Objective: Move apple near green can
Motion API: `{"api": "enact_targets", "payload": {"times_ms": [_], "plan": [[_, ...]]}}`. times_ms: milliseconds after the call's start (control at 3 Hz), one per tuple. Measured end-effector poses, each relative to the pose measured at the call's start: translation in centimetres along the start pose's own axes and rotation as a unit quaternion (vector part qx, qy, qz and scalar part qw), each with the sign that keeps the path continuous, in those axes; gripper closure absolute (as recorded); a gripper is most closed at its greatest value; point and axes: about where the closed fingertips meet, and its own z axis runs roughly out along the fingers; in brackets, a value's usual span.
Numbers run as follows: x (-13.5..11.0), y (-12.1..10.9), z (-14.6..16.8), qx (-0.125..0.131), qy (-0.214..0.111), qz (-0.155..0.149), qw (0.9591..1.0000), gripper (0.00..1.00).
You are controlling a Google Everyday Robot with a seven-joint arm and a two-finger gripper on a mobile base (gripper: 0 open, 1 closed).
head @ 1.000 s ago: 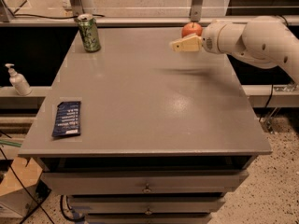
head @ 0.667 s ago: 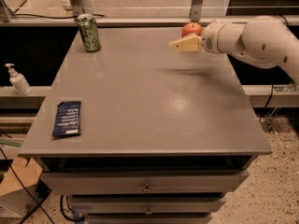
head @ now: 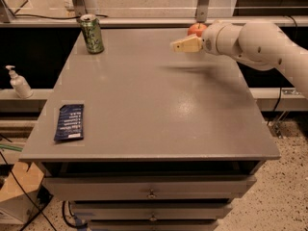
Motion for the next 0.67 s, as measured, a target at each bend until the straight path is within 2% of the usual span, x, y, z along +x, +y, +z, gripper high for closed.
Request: {"api": "enact_targets", "payload": {"times_ms": [667], "plan": [[1.1,-3.2,2.7,0.042,-0.007,0.02,0.9989,0.0]]}}
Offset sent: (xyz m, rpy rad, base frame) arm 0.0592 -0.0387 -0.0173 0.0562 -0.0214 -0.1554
